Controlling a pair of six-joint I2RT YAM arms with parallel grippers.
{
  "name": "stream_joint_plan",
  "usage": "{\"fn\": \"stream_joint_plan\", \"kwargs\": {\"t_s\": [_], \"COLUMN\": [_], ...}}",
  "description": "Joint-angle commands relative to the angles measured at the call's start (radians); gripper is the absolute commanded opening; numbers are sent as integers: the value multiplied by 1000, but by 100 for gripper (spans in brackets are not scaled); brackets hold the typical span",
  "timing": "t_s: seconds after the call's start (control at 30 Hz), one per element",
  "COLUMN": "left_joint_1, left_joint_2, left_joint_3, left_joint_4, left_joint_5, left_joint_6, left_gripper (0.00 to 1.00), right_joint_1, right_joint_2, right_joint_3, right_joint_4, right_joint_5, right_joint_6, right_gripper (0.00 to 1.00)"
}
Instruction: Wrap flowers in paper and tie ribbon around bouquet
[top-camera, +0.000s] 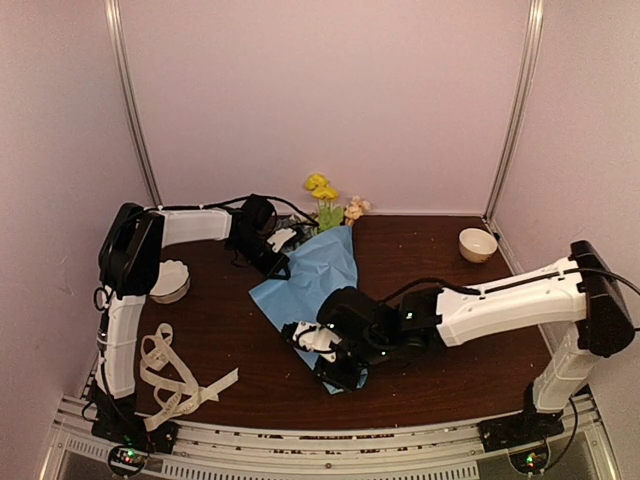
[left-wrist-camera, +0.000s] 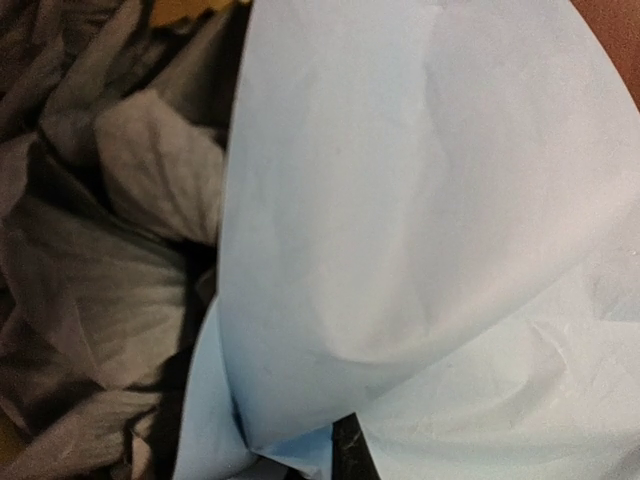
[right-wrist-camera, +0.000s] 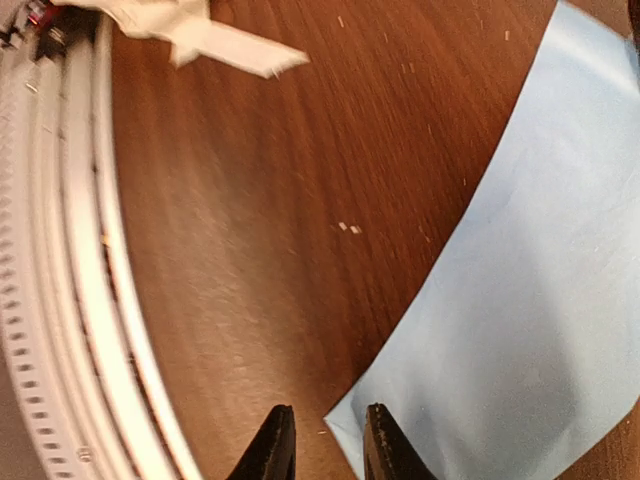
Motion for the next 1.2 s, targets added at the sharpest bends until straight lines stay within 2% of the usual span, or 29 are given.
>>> {"fn": "stream_joint_plan", "kwargs": {"t_s": [0.0, 0.2, 0.37, 0.47, 0.5, 0.63, 0.77, 0.9, 1.07, 1.17], "left_joint_1": [8, 4, 6, 8, 12, 38, 88, 140, 141, 141], "left_joint_2": [9, 11, 11, -10, -28, -136, -230, -246, -226, -205], "left_joint_3": [0, 23, 57, 73, 64, -56, -225, -339, -411, -411], "left_joint_4": [22, 22, -1, -33, -38, -42, 9, 95, 187, 207], "left_joint_5": [-7, -8, -29, -6, 3, 27, 63, 158, 284, 338], "left_joint_6": [18, 20, 16, 6, 1, -25, -77, -145, -171, -184], "left_gripper": [0, 0, 0, 34, 41, 59, 69, 73, 74, 68], "right_joint_1": [-30, -112, -114, -114, -113, -113, -113, -113, -113, -113], "right_joint_2": [-139, 15, 134, 172, 178, 181, 166, 171, 169, 170], "right_joint_3": [-57, -13, 4, 4, 0, -23, -48, -40, -51, -55], "right_joint_4": [124, 37, 37, 53, 60, 85, 113, 110, 120, 125], "right_joint_5": [-137, 91, 102, 90, 83, 77, 68, 68, 73, 71], "right_joint_6": [32, 98, 102, 118, 120, 139, 148, 144, 144, 145], "right_gripper": [26, 25, 23, 23, 22, 22, 22, 22, 22, 22]}}
